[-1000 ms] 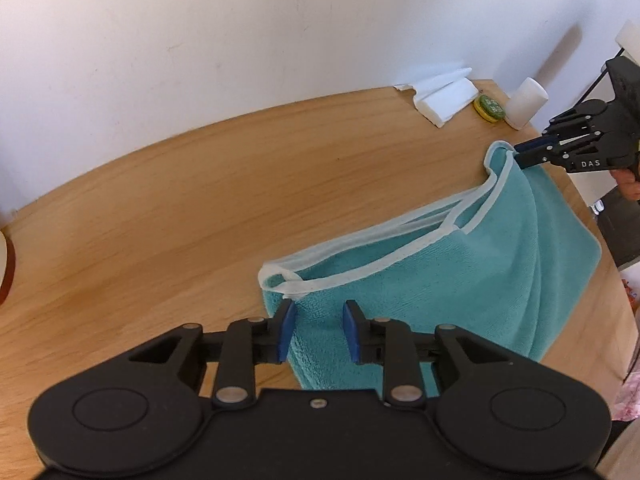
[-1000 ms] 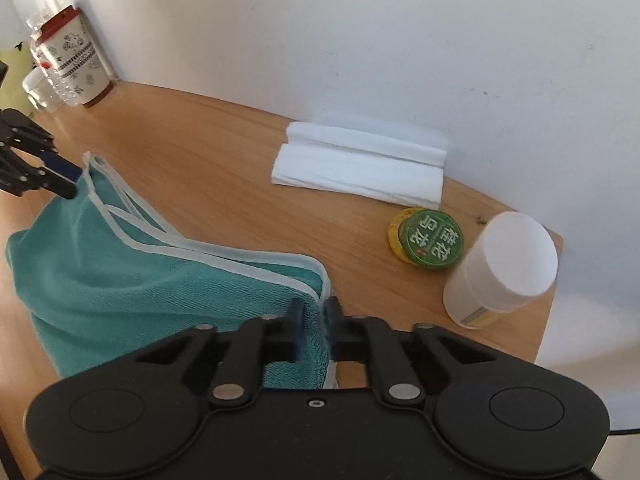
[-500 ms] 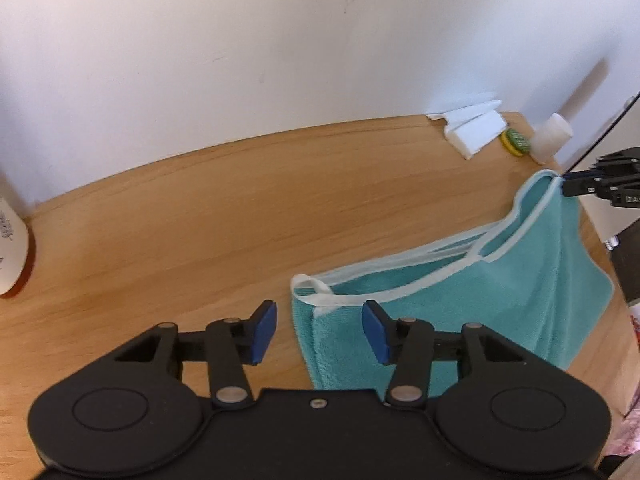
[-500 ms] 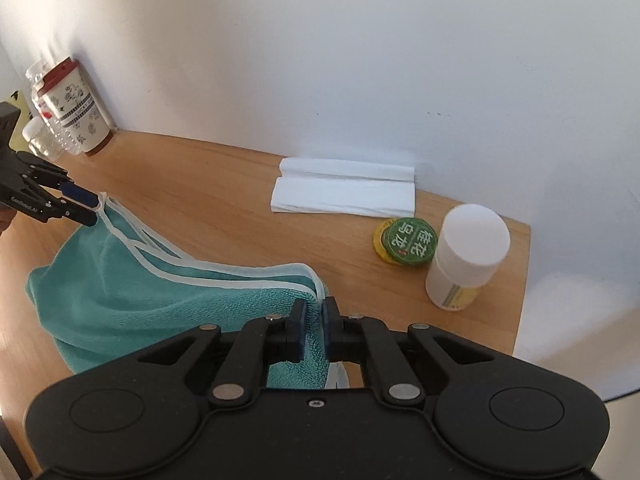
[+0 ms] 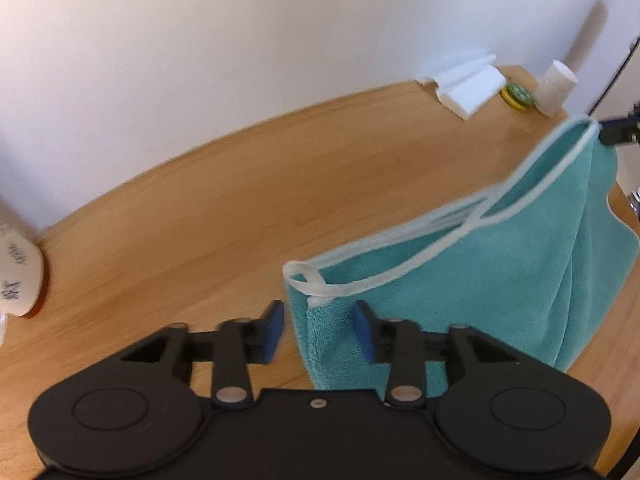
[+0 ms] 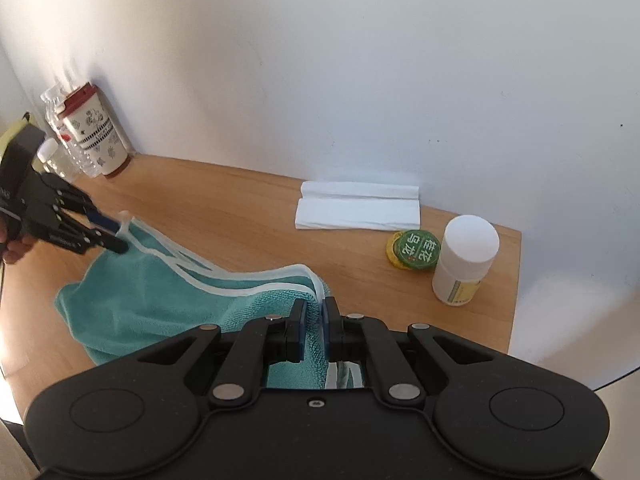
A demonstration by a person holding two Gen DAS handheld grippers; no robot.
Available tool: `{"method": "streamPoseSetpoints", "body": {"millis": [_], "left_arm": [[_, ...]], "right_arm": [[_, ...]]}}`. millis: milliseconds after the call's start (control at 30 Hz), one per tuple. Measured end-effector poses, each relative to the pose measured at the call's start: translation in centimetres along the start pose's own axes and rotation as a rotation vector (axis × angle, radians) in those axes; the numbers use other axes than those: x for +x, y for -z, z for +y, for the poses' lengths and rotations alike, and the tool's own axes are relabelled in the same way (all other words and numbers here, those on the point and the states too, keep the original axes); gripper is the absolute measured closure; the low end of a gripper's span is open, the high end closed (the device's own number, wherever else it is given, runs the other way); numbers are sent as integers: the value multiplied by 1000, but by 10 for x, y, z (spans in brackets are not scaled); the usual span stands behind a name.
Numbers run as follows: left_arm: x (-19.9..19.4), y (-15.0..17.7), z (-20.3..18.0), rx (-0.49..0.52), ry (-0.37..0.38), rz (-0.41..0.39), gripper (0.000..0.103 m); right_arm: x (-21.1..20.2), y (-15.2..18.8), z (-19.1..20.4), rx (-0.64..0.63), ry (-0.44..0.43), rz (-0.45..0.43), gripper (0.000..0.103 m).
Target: Fold towel
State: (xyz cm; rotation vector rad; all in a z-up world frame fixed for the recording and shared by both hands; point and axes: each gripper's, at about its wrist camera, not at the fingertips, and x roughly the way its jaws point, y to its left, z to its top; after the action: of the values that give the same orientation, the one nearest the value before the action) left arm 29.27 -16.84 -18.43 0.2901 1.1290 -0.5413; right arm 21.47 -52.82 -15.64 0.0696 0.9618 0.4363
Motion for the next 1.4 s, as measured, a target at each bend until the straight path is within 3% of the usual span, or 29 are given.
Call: {"method": "streamPoseSetpoints", "body": {"millis": [67, 300, 400, 633, 1000, 1167, 1400], "left_arm": [[0, 1, -1, 9, -15, 4, 66], [10, 4, -12, 69, 16, 19, 93], [11, 4, -12, 60, 4, 13, 97], [-16, 10, -11, 8, -39, -104, 98], [-99, 40, -35, -43, 3, -332, 98], [-139, 59, -47, -66, 25, -408, 98], [-108, 53, -44, -66, -8, -361, 98]], "right_arm": [[1, 1, 1, 9, 0, 5, 95], [-2, 6, 5, 22, 1, 4, 95], [-7, 9, 10, 9, 11, -7, 95], [-41, 20, 17, 24, 18, -101, 96], [-134, 63, 55, 135, -10, -278, 98], [-117, 64, 47, 156, 26, -259, 98], [-92, 66, 36, 183, 77, -232, 98]]}}
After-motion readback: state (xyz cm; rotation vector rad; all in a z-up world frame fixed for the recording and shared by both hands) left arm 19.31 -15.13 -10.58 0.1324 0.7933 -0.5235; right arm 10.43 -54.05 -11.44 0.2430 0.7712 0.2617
